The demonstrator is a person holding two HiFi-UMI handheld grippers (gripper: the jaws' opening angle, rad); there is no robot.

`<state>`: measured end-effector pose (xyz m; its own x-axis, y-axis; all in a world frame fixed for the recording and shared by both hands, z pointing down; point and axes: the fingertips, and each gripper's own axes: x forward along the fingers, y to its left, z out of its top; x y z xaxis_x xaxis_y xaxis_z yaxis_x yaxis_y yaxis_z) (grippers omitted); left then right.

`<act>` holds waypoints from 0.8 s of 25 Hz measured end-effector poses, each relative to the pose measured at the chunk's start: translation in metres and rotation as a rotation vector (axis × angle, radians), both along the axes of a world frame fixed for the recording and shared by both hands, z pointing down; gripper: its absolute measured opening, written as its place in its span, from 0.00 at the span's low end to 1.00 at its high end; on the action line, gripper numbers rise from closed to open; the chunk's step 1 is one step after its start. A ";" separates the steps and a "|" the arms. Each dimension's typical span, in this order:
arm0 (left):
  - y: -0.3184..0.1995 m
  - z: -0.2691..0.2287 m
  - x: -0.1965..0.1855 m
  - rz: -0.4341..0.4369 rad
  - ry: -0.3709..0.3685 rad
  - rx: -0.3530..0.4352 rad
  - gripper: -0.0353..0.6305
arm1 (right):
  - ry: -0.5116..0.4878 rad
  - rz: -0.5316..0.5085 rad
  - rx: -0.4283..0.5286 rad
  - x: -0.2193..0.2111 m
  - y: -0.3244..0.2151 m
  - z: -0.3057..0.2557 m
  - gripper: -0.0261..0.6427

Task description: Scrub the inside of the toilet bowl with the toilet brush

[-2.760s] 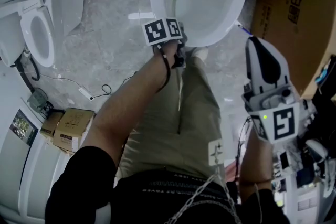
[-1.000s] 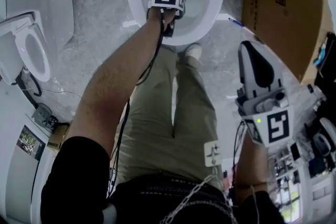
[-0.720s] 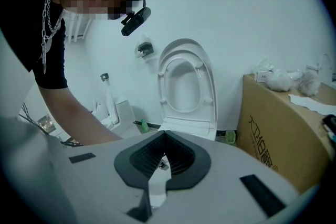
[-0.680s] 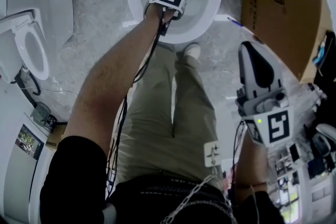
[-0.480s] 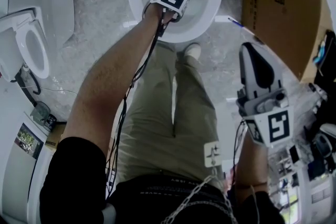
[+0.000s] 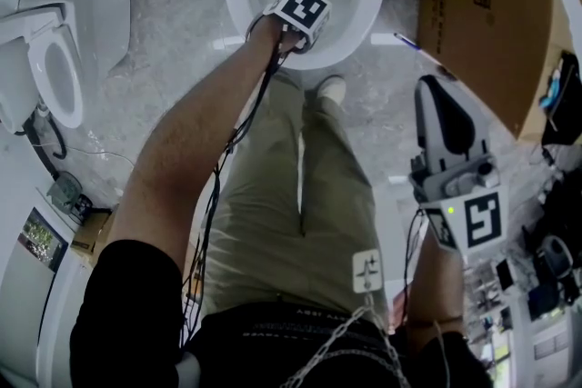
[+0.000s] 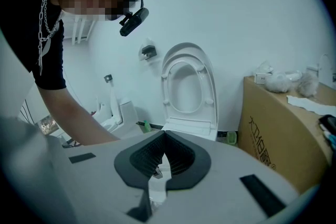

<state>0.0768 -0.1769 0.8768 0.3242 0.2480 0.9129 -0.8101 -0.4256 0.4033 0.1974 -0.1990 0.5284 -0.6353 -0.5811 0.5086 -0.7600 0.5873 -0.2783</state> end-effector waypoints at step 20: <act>0.088 -0.026 -0.018 0.044 0.045 -0.135 0.06 | 0.005 -0.150 0.063 -0.033 -0.006 -0.009 0.04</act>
